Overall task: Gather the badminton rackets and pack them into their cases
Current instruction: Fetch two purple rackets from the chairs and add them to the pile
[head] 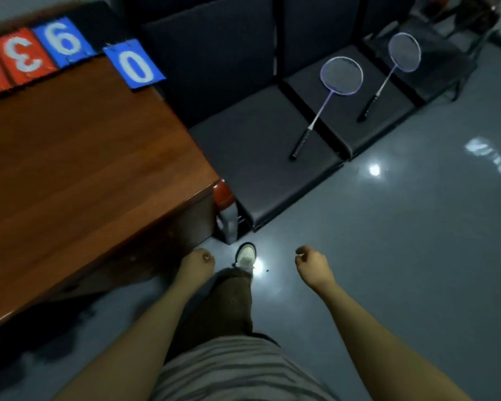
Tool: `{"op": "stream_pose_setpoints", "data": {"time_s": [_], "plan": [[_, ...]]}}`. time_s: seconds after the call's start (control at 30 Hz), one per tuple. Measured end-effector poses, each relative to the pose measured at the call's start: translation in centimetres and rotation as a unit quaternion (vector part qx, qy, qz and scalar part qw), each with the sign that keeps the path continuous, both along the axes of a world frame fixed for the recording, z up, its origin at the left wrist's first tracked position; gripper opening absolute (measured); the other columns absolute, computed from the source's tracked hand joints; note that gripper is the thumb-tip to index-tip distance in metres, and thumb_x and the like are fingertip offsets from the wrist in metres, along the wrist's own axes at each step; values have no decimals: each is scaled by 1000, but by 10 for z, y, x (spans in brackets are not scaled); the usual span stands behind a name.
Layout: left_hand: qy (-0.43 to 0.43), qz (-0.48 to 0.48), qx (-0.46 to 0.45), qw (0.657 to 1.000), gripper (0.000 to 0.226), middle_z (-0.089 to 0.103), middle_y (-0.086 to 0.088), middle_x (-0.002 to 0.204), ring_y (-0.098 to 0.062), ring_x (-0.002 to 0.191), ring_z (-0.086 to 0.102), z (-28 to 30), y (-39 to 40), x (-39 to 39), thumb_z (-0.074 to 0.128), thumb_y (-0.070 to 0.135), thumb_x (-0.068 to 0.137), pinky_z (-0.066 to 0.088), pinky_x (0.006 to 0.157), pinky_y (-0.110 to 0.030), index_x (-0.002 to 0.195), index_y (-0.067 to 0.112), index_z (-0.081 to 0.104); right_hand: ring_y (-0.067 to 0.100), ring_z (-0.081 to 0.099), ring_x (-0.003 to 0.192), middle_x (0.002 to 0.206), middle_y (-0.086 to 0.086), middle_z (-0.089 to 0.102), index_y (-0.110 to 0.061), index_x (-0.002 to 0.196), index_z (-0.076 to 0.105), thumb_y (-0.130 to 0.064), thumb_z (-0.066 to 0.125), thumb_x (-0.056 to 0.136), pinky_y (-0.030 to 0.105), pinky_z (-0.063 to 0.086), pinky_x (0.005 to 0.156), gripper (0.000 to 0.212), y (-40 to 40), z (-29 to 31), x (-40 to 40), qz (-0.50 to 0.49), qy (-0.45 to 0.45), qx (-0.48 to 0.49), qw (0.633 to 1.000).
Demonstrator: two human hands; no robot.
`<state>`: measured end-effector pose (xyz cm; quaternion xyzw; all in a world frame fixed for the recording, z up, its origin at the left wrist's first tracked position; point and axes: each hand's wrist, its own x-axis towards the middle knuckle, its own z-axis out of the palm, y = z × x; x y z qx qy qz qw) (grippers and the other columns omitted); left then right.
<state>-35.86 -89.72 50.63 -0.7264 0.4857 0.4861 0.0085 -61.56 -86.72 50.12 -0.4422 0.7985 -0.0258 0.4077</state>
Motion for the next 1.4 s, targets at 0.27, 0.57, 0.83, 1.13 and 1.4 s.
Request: {"op": "stream_pose_setpoints", "data": {"time_s": [0.27, 0.57, 0.83, 1.13, 1.4], "plan": [[40, -66, -24, 997, 22, 63, -22, 107, -34, 102, 58, 10, -137, -114, 47, 10, 90, 41, 81, -31, 100, -2, 62, 17, 45, 50, 68, 9, 56, -4, 122, 53, -11, 40, 95, 26, 37, 50, 31, -108, 19, -109, -67, -1, -31, 997], [56, -144, -111, 982, 37, 56, -15, 122, -30, 110, 54, -15, -310, -243, 50, 26, 91, 42, 97, -35, 124, 8, 53, 30, 60, 88, 100, 14, 64, -6, 121, 55, -12, 43, 96, 40, 49, 78, 28, -285, 20, -211, -119, -14, -161, 980], [57, -199, -140, 968, 39, 57, -13, 106, -33, 101, 54, -127, -438, -359, 48, 34, 86, 46, 87, -40, 122, 21, 51, 24, 61, 86, 108, 10, 62, -14, 122, 54, -20, 44, 95, 40, 51, 79, 29, -425, -97, -322, -107, 5, -168, 980], [-4, -269, -174, 947, 63, 40, -10, 126, -28, 112, 41, -272, -500, -420, 56, 19, 88, 38, 99, -43, 144, 23, 27, 18, 56, 96, 107, 6, 58, -13, 120, 57, -17, 49, 94, 40, 47, 91, 28, -494, -236, -387, -139, 15, -220, 965], [122, -132, -335, 925, 49, 49, -11, 99, -26, 88, 55, -283, -516, -442, 65, -6, 77, 38, 84, -17, 125, 4, 55, 33, 50, 104, 117, 15, 51, -12, 132, 46, -19, 53, 89, 43, 42, 92, 44, -533, -271, -427, -121, 176, -283, 935]]}}
